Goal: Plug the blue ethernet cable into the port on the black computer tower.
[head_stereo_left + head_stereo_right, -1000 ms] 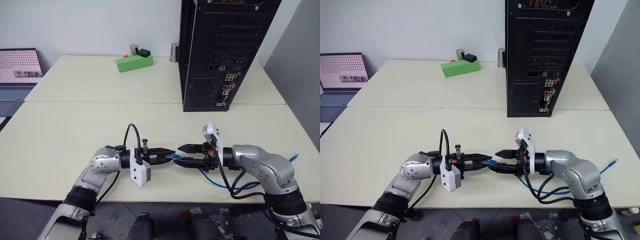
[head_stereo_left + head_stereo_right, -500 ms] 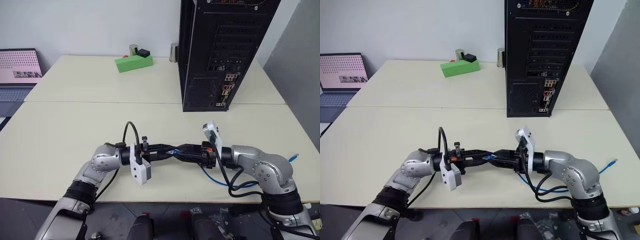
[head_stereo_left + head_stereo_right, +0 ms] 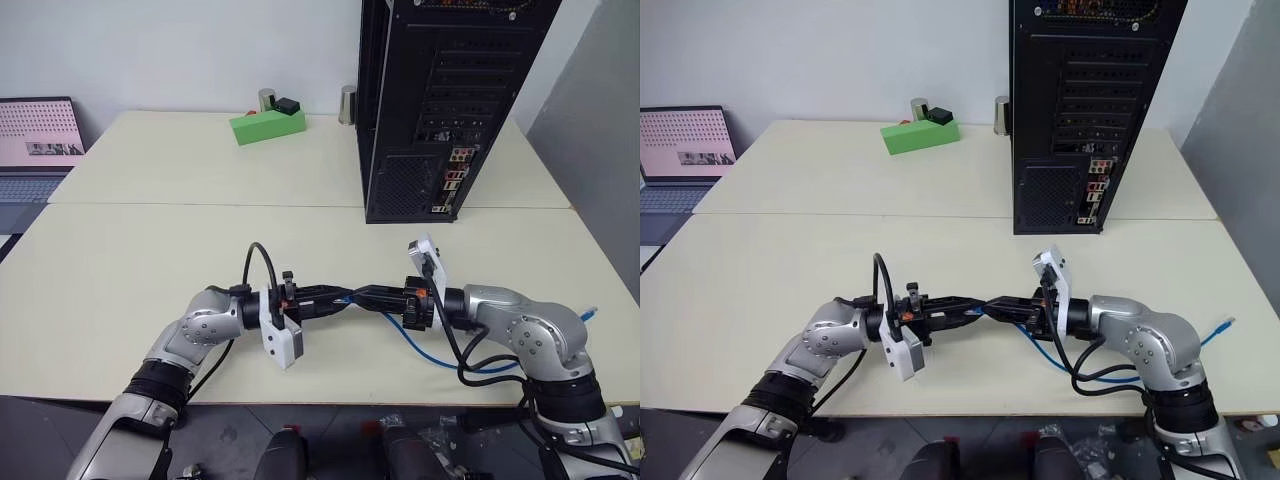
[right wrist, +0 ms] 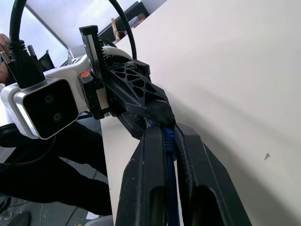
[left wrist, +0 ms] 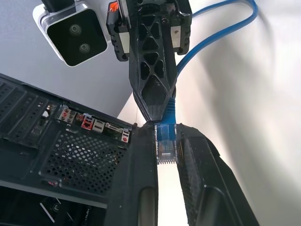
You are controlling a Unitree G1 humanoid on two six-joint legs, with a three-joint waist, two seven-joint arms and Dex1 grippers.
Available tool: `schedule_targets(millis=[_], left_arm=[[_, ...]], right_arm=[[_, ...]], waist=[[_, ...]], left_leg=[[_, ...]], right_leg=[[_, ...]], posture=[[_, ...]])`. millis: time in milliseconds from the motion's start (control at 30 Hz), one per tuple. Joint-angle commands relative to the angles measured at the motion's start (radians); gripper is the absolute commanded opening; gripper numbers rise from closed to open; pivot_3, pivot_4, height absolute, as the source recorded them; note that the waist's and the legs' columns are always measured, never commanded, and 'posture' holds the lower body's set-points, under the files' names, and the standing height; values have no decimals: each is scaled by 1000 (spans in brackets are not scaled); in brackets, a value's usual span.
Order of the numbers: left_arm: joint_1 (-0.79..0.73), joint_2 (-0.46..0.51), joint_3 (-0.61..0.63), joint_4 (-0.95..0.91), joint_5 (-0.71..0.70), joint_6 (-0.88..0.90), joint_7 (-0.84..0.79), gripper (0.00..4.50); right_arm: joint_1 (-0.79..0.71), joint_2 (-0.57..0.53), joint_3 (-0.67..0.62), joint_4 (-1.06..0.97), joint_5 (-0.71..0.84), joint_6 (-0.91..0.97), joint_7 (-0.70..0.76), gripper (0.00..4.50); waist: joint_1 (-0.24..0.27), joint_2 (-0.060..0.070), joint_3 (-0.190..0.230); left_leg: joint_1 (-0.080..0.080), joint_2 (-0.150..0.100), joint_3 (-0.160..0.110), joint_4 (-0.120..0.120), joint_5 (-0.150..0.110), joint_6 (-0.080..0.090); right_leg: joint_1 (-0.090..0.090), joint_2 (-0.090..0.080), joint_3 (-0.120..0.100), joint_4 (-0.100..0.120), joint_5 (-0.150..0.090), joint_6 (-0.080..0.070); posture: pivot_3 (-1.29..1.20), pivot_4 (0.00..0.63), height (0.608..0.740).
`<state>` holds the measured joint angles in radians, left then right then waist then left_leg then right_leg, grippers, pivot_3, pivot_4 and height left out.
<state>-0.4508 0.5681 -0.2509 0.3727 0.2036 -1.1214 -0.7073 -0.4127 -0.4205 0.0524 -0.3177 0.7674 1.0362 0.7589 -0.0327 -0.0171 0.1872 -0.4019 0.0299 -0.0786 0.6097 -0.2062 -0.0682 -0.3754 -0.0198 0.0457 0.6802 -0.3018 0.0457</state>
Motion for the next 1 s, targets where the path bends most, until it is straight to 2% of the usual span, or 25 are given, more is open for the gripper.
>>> schedule_targets(millis=[33,100,167,200,300,367,433,733,767,1000], left_arm=[[-10,11,-1,-15,8,-2,33,322],[-11,12,-4,-13,11,-3,37,322],[-13,13,-7,-10,13,-4,41,322],[-13,14,-8,-10,13,-4,42,322],[-16,16,-12,-7,14,-7,47,322],[-18,16,-14,-5,15,-9,50,322],[-21,17,-17,-5,16,-12,53,322],[-28,21,-25,-1,27,-15,71,322],[-27,22,-26,-2,28,-16,73,322],[-26,25,-29,-3,34,-17,89,322]], right_arm=[[-14,-2,-13,-21,31,6,-3,0],[-15,-5,-17,-16,35,10,-2,0],[-12,-14,-18,-12,33,9,5,684],[-10,-18,-19,-12,34,10,8,712],[-8,-19,-28,-7,39,20,2,1433],[-8,-22,-33,-1,45,30,3,1775],[-3,-29,-35,2,55,42,10,1821],[-1,-15,-53,2,99,57,-2,1821],[-2,-14,-55,2,103,58,-4,1457],[-7,-12,-56,3,119,67,-13,90]], waist=[[0,0,0],[0,0,0],[0,0,0],[0,0,0],[0,0,0],[0,0,0],[0,0,0],[0,0,0],[0,0,0],[0,0,0]], left_leg=[[0,0,0,0,0,0],[0,0,0,0,0,0],[0,0,0,0,0,0],[0,0,0,0,0,0],[0,0,0,0,0,0],[0,0,0,0,0,0],[0,0,0,0,0,0],[0,0,0,0,0,0],[0,0,0,0,0,0],[0,0,0,0,0,0]], right_leg=[[0,0,0,0,0,0],[0,0,0,0,0,0],[0,0,0,0,0,0],[0,0,0,0,0,0],[0,0,0,0,0,0],[0,0,0,0,0,0],[0,0,0,0,0,0],[0,0,0,0,0,0],[0,0,0,0,0,0],[0,0,0,0,0,0]], posture=[[0,150,740],[0,150,740],[0,150,740],[0,150,740],[0,150,740],[0,150,740],[0,150,740],[0,150,740],[0,150,740],[0,150,740]])
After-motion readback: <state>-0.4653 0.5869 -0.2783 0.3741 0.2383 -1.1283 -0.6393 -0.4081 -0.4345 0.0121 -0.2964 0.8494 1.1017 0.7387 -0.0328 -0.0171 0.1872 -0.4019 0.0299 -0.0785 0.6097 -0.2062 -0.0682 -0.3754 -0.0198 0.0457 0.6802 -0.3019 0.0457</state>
